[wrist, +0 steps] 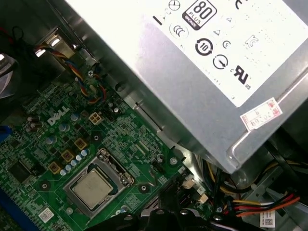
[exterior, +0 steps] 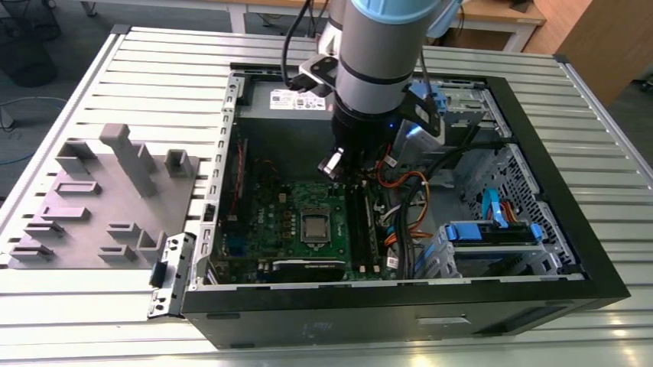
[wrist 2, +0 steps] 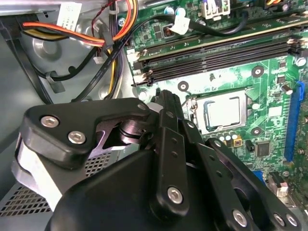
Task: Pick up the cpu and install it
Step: 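Install the first cpu locking lever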
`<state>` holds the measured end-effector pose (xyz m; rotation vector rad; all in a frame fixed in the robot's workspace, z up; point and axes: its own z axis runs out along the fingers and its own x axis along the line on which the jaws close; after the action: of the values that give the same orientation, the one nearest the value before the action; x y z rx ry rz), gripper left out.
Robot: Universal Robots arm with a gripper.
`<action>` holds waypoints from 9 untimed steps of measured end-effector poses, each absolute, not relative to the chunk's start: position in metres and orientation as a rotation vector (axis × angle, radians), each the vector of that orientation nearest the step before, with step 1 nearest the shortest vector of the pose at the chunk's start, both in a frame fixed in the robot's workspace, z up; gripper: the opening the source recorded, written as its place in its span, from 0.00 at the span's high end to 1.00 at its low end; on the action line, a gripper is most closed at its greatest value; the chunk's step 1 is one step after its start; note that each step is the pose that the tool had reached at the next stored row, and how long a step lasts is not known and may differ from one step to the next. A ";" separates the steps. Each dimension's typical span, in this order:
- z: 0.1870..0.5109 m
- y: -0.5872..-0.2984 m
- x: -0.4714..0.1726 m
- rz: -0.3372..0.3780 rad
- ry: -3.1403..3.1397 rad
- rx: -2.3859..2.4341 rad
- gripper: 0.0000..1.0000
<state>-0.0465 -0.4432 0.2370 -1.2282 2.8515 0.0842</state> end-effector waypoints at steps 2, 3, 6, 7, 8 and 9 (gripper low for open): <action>0.236 -0.443 -0.048 0.084 2.852 -1.228 0.89; 0.235 -0.442 -0.048 0.084 2.852 -1.228 0.89; 0.233 -0.441 -0.048 0.084 2.852 -1.228 0.89; 0.233 -0.440 -0.048 0.084 2.852 -1.228 0.89; 0.232 -0.440 -0.048 0.084 2.852 -1.228 0.89; 0.232 -0.439 -0.048 0.084 2.852 -1.228 0.89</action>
<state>-0.0478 -0.4390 0.2319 -1.2281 2.8515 0.0842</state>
